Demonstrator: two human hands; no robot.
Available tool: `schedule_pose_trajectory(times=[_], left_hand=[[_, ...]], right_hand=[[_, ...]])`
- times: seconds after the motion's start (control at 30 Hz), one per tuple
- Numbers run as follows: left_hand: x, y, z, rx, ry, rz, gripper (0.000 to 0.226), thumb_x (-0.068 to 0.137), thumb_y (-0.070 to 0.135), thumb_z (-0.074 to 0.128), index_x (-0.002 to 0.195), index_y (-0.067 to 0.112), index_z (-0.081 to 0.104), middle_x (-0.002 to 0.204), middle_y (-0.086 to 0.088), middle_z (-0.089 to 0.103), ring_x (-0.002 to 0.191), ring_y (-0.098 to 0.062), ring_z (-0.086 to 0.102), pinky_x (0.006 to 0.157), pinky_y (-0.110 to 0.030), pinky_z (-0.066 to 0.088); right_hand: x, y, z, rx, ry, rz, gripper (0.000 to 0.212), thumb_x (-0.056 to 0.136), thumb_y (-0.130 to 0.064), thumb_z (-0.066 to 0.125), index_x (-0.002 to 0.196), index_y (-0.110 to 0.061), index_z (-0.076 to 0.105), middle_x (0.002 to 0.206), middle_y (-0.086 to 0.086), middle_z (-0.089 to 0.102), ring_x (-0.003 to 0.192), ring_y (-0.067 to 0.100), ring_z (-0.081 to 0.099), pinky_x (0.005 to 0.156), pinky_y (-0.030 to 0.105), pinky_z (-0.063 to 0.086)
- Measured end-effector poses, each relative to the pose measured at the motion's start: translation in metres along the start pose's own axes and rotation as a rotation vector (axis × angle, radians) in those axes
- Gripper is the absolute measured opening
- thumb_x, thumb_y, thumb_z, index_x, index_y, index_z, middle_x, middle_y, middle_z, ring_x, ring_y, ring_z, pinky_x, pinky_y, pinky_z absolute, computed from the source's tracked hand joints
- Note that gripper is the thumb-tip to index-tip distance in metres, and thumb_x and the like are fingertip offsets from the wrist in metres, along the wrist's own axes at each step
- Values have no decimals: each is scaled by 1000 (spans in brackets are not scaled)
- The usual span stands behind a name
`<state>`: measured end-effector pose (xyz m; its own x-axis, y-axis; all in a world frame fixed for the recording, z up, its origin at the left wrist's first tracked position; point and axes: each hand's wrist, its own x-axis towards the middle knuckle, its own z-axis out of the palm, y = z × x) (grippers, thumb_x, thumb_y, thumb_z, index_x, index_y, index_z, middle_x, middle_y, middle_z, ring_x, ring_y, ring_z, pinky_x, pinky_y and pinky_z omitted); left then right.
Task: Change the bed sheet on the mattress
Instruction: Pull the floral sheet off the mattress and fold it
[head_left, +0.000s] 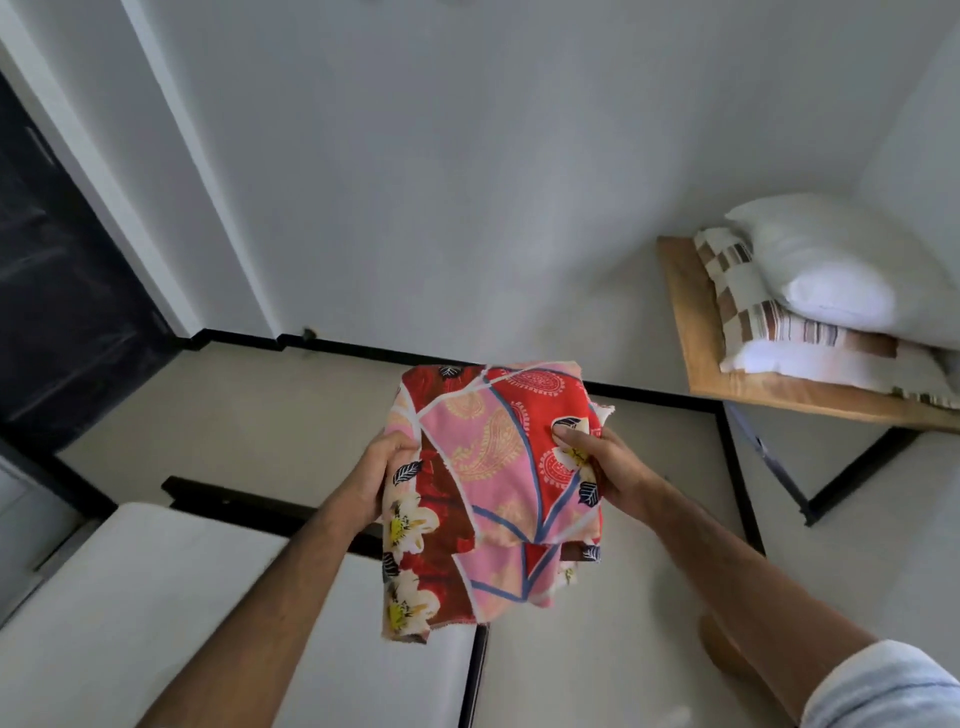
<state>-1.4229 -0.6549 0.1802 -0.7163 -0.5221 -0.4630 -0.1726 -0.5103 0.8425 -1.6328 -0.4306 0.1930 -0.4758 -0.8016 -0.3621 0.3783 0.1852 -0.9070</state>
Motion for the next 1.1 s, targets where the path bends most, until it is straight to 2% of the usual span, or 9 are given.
schedule_pose_trajectory(times=[0.13,0.27,0.37,0.47,0.57,0.63,0.8,0.93,1.1], left_hand=[[87,49,19,8,25,144,65,72,17,66,134,5,52,95,-16,71,76,-28,71,65,-36,60],[187,89,29,67,95,267,46,85,3,66,126,22,58,102,-12,75,83,-28,73,67,-37,61],[256,111,33,69,172,339,44,91,-4,61,123,26,59,103,-8,76,86,-27,74,66,-36,60],[308,136,34,37,225,358,45,87,5,70,125,26,58,108,-11,74,87,-29,74,70,-39,61],[347,162,26,16,307,383,54,77,22,73,129,23,56,113,-13,73,94,-35,73,80,-50,61],[368,178,9,0,393,399,59,75,29,76,130,22,55,115,-13,72,97,-36,73,83,-53,60],[402,223,-67,-55,592,471,78,61,42,83,131,19,55,115,-10,73,97,-30,74,81,-45,61],[424,254,-153,-112,711,501,69,73,29,79,136,16,53,117,-12,73,100,-33,73,80,-46,62],[438,308,-271,-189,861,552,57,80,20,77,132,19,54,117,-14,72,100,-35,72,84,-49,61]], right_hand=[[81,-47,-20,-30,23,-61,42,85,-31,76,119,-10,62,115,19,72,87,31,74,81,44,61],[180,-92,-50,-126,10,-90,32,91,-29,70,118,-15,61,108,14,75,87,30,75,78,41,61],[260,-124,-72,-219,-25,-92,34,91,-31,71,120,-15,60,106,13,75,90,33,75,80,44,61],[337,-163,-84,-283,-76,-60,38,90,-34,73,120,-16,60,107,12,76,93,36,74,84,49,60],[413,-198,-81,-331,-140,-52,36,91,-33,72,120,-14,61,106,12,76,91,35,74,83,47,61],[461,-217,-62,-355,-208,-50,36,91,-33,71,120,-13,62,106,13,76,91,35,74,84,48,61],[574,-245,18,-408,-398,-34,38,91,-32,72,122,-12,63,109,15,75,94,36,74,81,44,61],[661,-257,110,-432,-562,-34,36,92,-30,71,122,-13,61,110,14,74,92,34,74,75,38,61],[764,-265,252,-455,-732,-35,38,91,-26,71,124,-10,60,112,19,72,93,36,72,79,43,61]])
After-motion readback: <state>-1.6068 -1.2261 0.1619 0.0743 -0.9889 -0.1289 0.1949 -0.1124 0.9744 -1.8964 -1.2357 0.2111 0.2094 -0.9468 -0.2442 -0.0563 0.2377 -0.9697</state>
